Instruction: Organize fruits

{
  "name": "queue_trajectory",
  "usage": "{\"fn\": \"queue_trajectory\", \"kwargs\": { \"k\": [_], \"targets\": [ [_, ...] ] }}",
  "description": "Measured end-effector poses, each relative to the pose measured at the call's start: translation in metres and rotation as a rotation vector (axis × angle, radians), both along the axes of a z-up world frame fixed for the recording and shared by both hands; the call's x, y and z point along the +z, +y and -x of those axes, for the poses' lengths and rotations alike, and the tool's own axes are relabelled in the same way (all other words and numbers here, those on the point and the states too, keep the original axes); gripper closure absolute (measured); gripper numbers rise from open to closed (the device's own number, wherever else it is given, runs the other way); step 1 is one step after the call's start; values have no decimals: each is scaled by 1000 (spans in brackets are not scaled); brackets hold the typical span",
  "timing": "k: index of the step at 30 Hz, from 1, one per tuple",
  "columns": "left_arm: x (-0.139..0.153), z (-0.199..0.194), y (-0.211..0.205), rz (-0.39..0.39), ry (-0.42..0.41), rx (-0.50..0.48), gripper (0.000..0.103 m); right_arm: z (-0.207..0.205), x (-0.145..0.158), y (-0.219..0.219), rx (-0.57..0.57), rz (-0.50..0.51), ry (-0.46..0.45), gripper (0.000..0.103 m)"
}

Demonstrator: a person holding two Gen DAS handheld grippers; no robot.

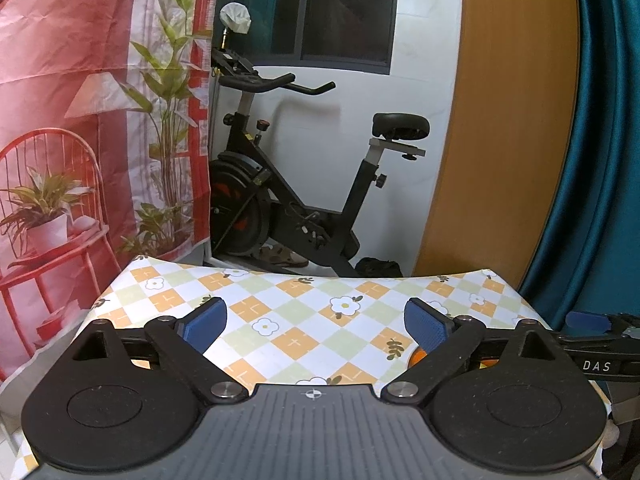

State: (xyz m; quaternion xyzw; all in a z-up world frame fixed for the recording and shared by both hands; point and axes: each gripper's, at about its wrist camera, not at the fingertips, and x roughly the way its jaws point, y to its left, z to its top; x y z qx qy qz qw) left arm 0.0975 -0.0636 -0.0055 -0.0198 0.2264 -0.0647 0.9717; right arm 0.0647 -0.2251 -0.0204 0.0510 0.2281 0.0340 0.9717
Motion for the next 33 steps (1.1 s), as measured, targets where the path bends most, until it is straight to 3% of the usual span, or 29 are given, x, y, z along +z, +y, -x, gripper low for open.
{"fn": "queue_trajectory", "kwargs": {
  "k": [33],
  "targets": [
    [1,1,4,23,26,-7,6,0,3,3,10,-2,-6,0]
  ]
}}
